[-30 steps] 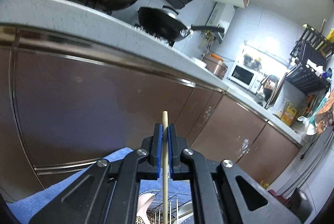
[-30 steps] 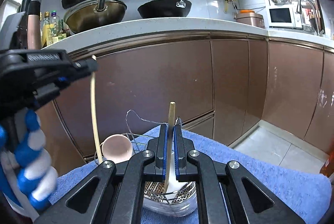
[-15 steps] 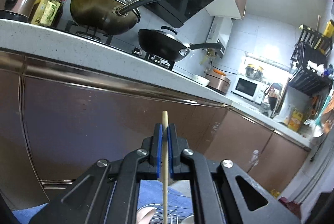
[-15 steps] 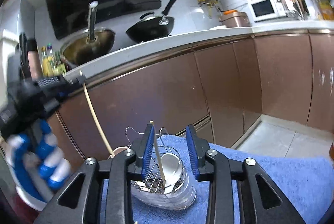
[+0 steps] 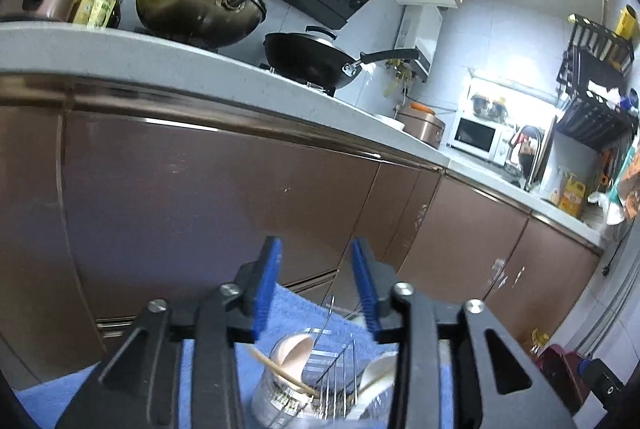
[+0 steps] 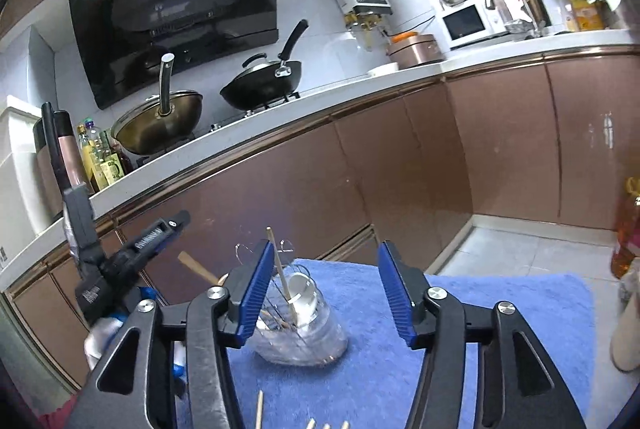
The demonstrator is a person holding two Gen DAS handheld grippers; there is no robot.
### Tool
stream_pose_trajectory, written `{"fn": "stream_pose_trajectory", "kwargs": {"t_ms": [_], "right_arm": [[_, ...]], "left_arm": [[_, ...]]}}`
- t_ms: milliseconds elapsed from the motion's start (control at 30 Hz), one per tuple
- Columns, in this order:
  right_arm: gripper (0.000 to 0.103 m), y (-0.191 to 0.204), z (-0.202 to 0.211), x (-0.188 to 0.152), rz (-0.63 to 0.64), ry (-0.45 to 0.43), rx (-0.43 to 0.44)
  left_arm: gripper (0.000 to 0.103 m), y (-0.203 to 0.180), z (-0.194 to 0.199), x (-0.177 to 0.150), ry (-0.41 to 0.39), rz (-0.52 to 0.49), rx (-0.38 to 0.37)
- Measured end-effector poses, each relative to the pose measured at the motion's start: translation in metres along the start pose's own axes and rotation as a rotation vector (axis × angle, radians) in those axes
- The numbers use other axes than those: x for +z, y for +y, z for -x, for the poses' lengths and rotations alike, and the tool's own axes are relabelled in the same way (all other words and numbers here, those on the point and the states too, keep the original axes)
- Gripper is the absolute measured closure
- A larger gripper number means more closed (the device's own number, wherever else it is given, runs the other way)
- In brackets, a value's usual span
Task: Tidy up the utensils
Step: 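Lift the chopsticks upright into the wire holder and open both tools, then withdraw both open tools from the holder back over the towel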
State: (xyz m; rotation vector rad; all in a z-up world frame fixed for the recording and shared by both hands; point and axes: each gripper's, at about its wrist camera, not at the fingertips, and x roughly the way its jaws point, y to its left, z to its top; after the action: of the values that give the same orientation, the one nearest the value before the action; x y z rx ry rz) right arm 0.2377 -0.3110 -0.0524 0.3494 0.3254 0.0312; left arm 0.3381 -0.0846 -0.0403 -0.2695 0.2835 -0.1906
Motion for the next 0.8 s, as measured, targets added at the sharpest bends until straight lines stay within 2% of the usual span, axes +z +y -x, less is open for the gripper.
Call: {"fn": "stream_pose_trajectory", "kwargs": {"t_ms": [167,267,400,600,800], "right_arm": [[0.032,0.006,0.037,-0.003,0.026,0.007,-0.081],[0.029,0.008,0.063,-0.005,0.032,0.007,-0.124],[0.025,0.009,0.101,-0.007,0.015,-0.007,-0.137],[0.024,0.015,0.154,-0.005,-0.002,-0.05,-0.134],[0.02,0.03,0.19,-0.009,0.016,-0.079,-0.144]], "left_arm": [[0.055,-0.004,0.049,0.006,0.047,-0.07,0.011],[0.053,-0.006,0.083,0.005,0.074,-0.103,0.021],[0.05,-0.011,0.135,-0.001,0.095,-0.142,0.023],[0.049,-0.023,0.21,-0.015,0.072,-0.217,0.05],[0.049,-0.036,0.264,-0.031,0.051,-0.282,0.071]]}}
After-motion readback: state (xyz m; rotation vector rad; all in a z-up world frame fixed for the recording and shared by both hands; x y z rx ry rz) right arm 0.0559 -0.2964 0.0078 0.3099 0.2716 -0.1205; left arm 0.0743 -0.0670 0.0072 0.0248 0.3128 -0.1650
